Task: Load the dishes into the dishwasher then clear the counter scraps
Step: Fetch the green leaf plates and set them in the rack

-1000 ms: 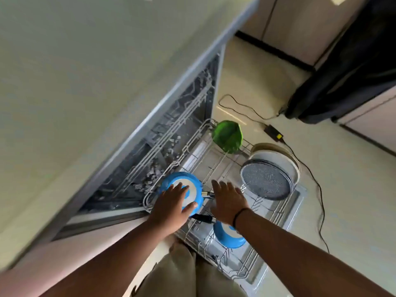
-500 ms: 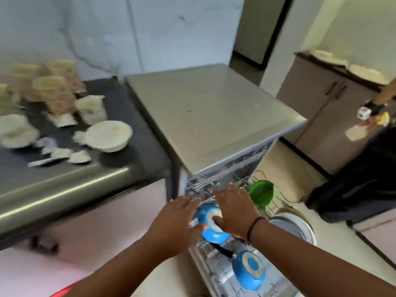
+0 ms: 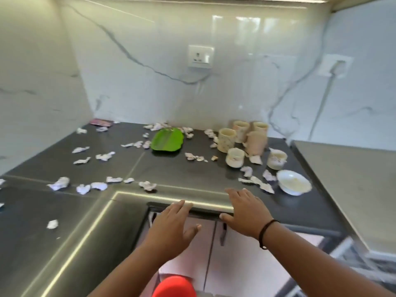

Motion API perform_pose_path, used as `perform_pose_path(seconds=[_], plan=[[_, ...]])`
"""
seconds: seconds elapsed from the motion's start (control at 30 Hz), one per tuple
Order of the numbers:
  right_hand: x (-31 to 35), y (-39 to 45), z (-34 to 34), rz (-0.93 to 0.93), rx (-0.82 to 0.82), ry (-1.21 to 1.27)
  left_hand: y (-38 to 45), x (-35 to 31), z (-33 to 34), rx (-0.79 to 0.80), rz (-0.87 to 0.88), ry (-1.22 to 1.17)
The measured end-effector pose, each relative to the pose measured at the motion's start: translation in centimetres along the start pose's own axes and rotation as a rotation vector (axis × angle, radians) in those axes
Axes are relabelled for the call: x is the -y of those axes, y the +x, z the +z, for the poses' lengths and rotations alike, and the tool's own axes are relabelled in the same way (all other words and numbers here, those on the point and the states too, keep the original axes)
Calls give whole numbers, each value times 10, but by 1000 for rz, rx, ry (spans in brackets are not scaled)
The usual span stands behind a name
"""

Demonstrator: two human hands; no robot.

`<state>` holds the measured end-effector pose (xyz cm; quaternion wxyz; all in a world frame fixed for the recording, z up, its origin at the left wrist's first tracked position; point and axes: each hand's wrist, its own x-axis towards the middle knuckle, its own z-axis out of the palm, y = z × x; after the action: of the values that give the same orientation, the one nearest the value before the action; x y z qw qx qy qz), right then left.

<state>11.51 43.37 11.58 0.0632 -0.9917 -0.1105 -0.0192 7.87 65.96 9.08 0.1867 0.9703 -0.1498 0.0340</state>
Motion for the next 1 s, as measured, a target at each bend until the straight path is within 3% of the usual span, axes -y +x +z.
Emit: perform_pose_path(seconds=[0.3,0.5,0.77,0.9,1.0], plan=[[74,135,4,-124,33,101,43,104,-35,-82,-268,-38],[70,238,22,-153,35,126,133,152,-35,-46,-382,-14],[41,363,48,-119,175,210,264,198,-35,19,-539,-148],[34,409,62,-41,241,380,316,222,-27,-56,-681,-299],[37,434,73,142,298,722,338,239,-21,-118,-766,-440]])
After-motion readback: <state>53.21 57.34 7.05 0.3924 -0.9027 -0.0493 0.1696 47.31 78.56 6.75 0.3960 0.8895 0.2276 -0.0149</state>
